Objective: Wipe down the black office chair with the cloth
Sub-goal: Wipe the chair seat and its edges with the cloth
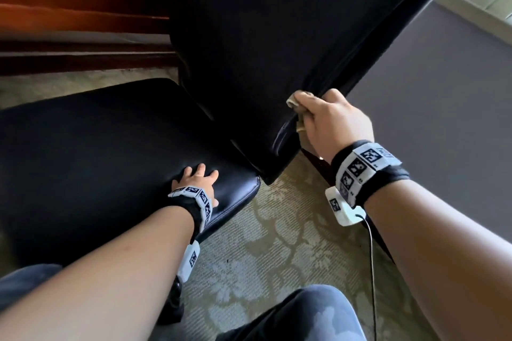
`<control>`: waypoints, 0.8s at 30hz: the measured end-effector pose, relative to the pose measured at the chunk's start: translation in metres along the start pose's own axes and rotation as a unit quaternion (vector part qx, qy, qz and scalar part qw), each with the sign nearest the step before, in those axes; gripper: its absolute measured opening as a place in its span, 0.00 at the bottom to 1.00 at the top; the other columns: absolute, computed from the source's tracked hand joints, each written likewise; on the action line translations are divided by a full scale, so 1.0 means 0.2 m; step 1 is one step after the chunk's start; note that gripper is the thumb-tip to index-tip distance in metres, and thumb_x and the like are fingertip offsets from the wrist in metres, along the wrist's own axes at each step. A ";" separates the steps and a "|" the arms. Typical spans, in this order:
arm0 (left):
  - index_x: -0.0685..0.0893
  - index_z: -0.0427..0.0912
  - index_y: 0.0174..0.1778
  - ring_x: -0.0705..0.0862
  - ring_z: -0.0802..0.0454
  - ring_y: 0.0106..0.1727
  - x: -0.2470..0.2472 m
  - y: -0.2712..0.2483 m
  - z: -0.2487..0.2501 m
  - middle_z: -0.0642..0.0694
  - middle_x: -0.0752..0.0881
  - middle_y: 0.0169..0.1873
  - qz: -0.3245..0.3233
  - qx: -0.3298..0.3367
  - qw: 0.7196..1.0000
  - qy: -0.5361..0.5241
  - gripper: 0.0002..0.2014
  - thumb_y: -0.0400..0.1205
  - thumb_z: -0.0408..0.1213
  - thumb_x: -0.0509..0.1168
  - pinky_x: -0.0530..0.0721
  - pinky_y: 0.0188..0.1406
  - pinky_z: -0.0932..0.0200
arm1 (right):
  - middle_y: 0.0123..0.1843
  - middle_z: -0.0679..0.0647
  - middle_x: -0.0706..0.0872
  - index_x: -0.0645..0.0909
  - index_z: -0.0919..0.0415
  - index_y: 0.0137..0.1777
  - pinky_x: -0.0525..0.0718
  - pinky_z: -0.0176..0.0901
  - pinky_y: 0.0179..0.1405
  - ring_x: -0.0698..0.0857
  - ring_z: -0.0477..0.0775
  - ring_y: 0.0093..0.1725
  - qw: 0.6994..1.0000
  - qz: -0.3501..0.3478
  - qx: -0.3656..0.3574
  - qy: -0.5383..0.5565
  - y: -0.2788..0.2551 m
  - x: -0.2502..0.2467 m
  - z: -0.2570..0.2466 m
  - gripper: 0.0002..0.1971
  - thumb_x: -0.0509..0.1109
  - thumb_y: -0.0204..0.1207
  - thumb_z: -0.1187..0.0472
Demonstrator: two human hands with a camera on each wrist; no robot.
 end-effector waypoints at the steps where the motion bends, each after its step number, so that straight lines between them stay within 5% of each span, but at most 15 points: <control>1: 0.54 0.62 0.92 0.45 0.38 0.92 0.00 0.00 0.00 0.50 0.45 0.93 0.003 0.001 1.000 0.001 0.42 0.85 0.49 0.70 0.61 0.85 0.28 | 0.52 0.48 0.78 0.78 0.32 0.74 0.87 0.49 0.40 0.85 0.59 0.38 1.000 0.026 0.008 0.009 0.02 -0.02 0.03 0.18 0.62 0.86 0.46; 5: 0.53 0.62 0.92 0.44 0.37 0.92 0.00 0.00 0.00 0.49 0.44 0.93 0.003 -0.001 1.000 -0.004 0.42 0.86 0.48 0.70 0.60 0.86 0.28 | 0.52 0.51 0.79 0.79 0.34 0.74 0.86 0.50 0.41 0.82 0.59 0.39 0.993 0.091 0.059 0.054 0.05 -0.03 0.09 0.19 0.63 0.85 0.49; 9: 0.53 0.61 0.92 0.44 0.37 0.92 0.01 0.02 -0.01 0.49 0.44 0.93 -0.003 0.000 1.000 -0.003 0.42 0.85 0.49 0.70 0.60 0.86 0.27 | 0.51 0.49 0.75 0.75 0.33 0.74 0.89 0.53 0.39 0.85 0.63 0.37 0.999 -0.044 -0.016 -0.003 -0.05 0.10 -0.04 0.18 0.61 0.86 0.46; 14: 0.53 0.61 0.92 0.48 0.33 0.92 -0.01 0.05 0.00 0.47 0.46 0.93 -0.007 -0.005 1.000 0.022 0.42 0.85 0.48 0.69 0.65 0.86 0.30 | 0.51 0.49 0.78 0.78 0.32 0.73 0.84 0.47 0.40 0.81 0.56 0.38 0.994 0.088 0.056 0.044 0.08 0.00 0.09 0.19 0.63 0.85 0.49; 19: 0.53 0.60 0.92 0.46 0.32 0.92 0.01 0.07 0.00 0.46 0.46 0.93 -0.005 -0.005 1.000 0.019 0.43 0.85 0.49 0.70 0.64 0.86 0.30 | 0.49 0.48 0.73 0.73 0.31 0.75 0.85 0.48 0.36 0.84 0.61 0.36 0.999 -0.050 -0.013 -0.003 -0.04 0.12 -0.03 0.19 0.62 0.86 0.47; 24: 0.54 0.61 0.92 0.48 0.34 0.92 0.00 0.07 0.00 0.47 0.47 0.93 0.002 -0.006 0.999 0.032 0.42 0.84 0.52 0.69 0.65 0.86 0.31 | 0.53 0.47 0.79 0.78 0.29 0.72 0.88 0.48 0.47 0.86 0.59 0.43 0.995 0.086 0.039 0.042 0.15 -0.12 0.11 0.21 0.64 0.81 0.49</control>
Point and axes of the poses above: each hand's wrist, its own y-axis towards the middle knuckle, its own x-axis out of the palm, z = x × y, the point moved 2 cm from there along y, towards the middle knuckle
